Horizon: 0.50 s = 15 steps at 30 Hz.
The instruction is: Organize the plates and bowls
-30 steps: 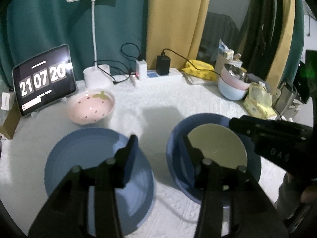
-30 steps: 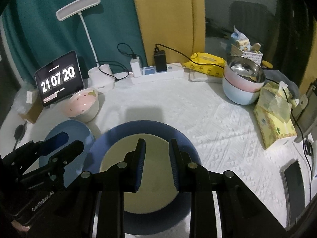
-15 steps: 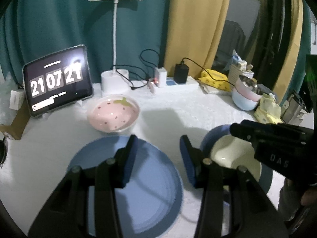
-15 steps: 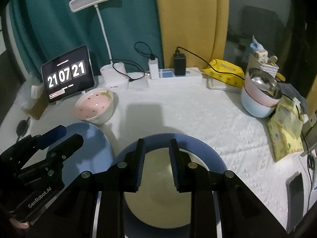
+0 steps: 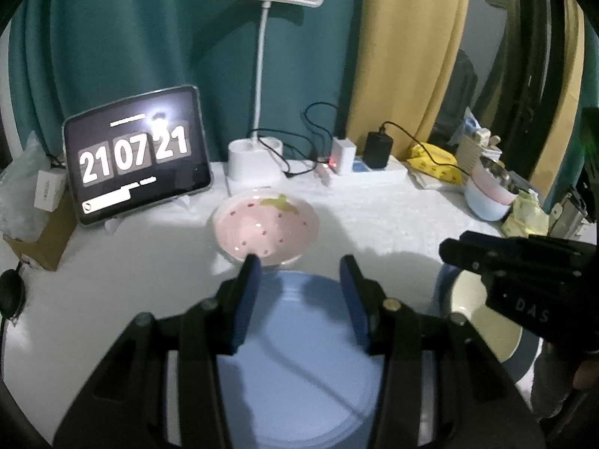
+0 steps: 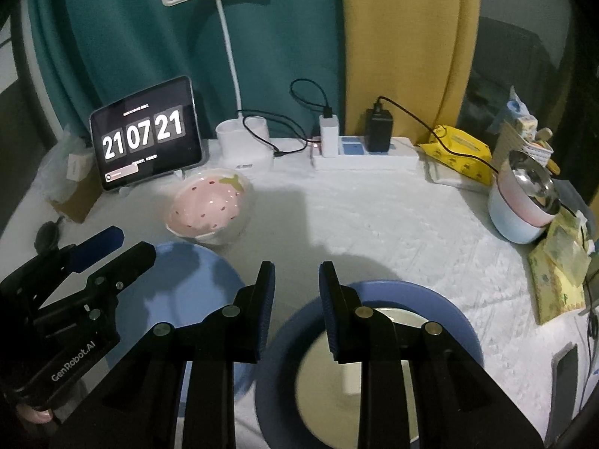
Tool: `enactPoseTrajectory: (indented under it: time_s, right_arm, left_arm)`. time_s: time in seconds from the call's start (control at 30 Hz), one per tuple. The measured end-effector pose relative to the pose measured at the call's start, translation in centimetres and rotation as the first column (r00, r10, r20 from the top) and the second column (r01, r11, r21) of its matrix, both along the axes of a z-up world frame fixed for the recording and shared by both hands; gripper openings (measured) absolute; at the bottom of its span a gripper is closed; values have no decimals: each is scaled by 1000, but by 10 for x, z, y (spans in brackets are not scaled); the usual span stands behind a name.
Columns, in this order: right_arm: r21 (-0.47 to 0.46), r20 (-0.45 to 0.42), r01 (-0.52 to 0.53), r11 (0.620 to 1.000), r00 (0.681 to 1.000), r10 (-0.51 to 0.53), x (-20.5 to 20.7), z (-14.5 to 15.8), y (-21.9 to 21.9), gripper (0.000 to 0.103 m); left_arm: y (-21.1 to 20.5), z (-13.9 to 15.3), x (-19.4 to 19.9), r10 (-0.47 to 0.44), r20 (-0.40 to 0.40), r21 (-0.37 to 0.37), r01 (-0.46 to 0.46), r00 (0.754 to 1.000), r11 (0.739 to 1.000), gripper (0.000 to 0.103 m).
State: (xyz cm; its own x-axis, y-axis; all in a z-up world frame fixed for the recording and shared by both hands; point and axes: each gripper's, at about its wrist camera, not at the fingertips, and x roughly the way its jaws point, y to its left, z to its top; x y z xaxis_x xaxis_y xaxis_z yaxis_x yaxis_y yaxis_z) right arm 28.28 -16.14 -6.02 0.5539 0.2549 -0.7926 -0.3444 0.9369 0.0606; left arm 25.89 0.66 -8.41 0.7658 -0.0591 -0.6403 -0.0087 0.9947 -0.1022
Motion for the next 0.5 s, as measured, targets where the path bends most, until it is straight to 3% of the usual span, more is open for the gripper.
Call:
enactPoseTrajectory:
  time_s: [0.5]
  right_arm:
    - [-22,-11,-29,999,1000,29,18,-6,39,26]
  left_arm:
    - [42,-6,21,30,-19,8,-30,999,1000,45]
